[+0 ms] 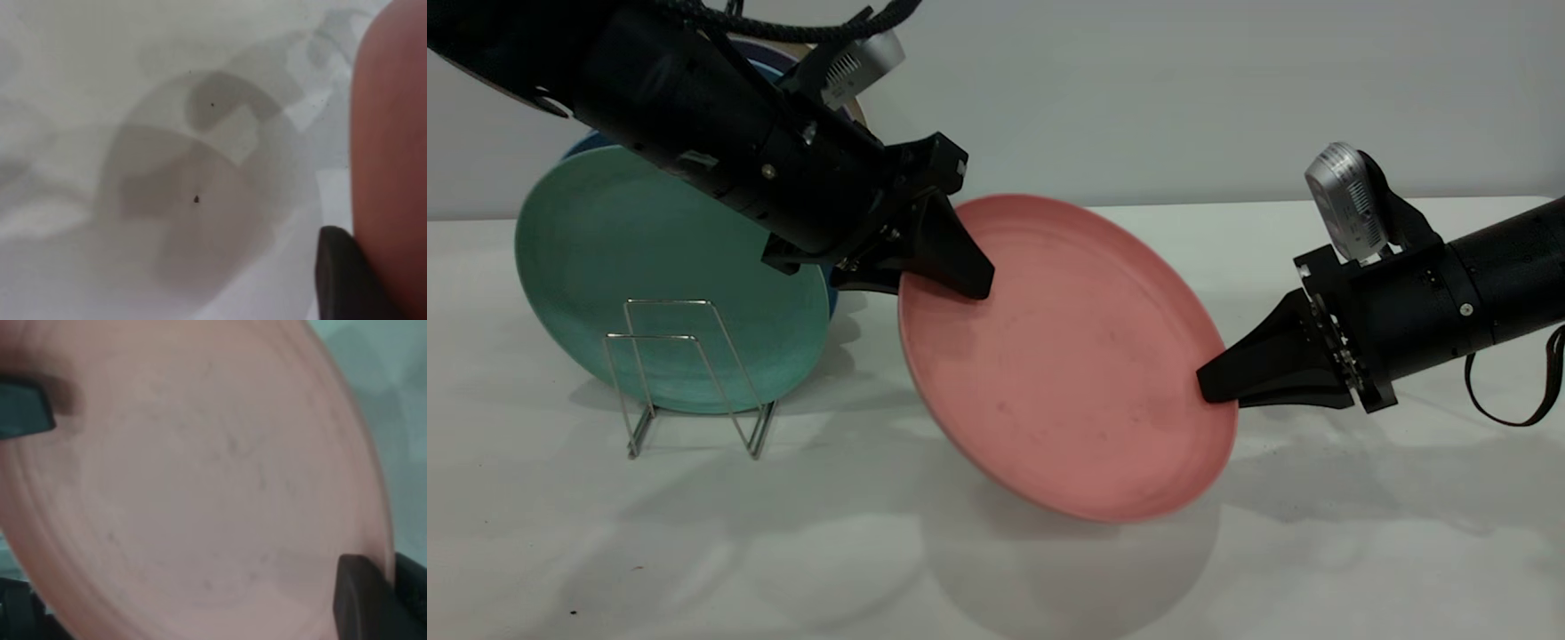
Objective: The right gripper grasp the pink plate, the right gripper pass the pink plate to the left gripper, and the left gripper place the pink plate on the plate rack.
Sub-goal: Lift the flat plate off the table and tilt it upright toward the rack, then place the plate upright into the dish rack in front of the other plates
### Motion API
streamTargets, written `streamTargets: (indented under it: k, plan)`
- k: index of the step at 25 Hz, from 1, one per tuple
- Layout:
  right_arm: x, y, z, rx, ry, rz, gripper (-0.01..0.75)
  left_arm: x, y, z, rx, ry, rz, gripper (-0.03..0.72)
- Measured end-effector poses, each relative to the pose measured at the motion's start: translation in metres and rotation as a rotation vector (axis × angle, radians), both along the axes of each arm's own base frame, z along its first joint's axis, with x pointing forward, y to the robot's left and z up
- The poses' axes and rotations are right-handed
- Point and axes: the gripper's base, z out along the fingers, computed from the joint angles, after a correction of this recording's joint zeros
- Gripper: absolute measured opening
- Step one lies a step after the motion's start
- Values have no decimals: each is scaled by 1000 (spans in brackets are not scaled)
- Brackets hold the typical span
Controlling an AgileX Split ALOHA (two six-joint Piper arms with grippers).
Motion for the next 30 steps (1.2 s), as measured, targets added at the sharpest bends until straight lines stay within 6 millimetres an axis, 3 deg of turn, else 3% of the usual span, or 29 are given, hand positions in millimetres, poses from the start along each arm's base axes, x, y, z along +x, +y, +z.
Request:
streamTargets:
  k: [3, 8, 11, 17, 20, 25, 30]
  plan:
    - [0, 0, 0, 3, -16, 12, 20, 2, 1, -1, 18, -14, 13, 99]
    - [1, 0, 1, 7, -28, 5, 37, 2, 2, -2, 32, -39, -14, 96]
    - [3, 1, 2, 27, -27, -19, 104, 2, 2, 3, 40, -88, -53, 96]
    - [5, -6, 10, 124, -23, -52, 403, 2, 4, 35, 95, -310, -171, 93]
    - [6, -21, 13, 160, -38, -74, 507, -1, 8, 55, 162, -429, -244, 93]
    - [13, -60, 12, 143, -51, -219, 539, -15, 21, 89, 344, -614, -477, 90]
    - [14, -64, 12, 144, -52, -235, 526, -24, 52, 118, 501, -705, -603, 90]
